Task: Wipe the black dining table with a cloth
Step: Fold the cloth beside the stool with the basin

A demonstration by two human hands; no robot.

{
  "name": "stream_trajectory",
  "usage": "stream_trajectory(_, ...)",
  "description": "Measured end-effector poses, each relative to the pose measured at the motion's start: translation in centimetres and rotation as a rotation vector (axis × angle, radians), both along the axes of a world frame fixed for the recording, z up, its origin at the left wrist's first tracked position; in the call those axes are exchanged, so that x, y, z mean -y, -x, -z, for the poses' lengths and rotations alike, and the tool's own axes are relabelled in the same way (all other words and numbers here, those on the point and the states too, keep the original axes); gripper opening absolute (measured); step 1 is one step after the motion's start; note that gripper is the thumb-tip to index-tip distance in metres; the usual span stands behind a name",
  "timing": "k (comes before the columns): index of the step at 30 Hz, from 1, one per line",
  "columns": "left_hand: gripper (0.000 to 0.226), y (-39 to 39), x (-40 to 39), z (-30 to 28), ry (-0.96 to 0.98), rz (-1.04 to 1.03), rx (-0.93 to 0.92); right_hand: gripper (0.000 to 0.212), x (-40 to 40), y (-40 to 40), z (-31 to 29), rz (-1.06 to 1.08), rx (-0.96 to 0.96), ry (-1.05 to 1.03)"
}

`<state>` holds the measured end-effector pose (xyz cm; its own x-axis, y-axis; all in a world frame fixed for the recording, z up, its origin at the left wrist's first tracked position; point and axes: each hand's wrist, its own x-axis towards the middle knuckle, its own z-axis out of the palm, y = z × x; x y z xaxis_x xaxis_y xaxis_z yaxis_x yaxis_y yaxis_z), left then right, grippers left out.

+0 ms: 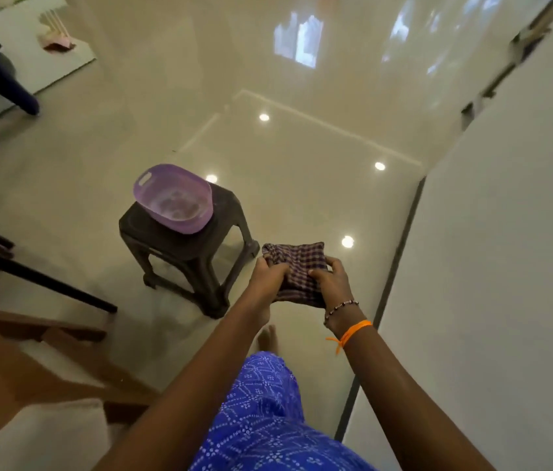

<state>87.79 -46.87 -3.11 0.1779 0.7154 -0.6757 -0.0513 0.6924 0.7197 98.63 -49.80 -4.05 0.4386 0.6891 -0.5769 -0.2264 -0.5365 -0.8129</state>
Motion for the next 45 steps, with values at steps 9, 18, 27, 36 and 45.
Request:
stream_trajectory(9, 0.049, -3.2, -23.7, 1.5, 0.042, -0.222, -0.034, 0.035, -25.3, -3.3, 1.7, -0.223, 0.034, 0.042)
stream_trajectory(18, 0.028, -2.9, -42.2, 1.6, 0.054, -0.445, -0.070, 0.033, -47.1, -3.1, 2.0, -0.457, -0.037, 0.023)
stream_trajectory(27, 0.007, -2.3, -59.5, 1.4, 0.174, -0.726, -0.007, 0.040, -67.6, -2.0, 2.0, -0.871, 0.045, 0.111)
stream_trajectory(36, 0.009, 5.5, -66.0, 2.1, 0.190, -1.173, 0.139, 0.036, -78.6, 9.2, 2.5, -1.250, -0.020, 0.087)
stream_trajectory(45, 0.012, 19.2, -67.4, 2.6, 0.119, -1.631, 0.231, 0.038, -82.6, 27.7, 2.8, -1.775, 0.111, 0.068)
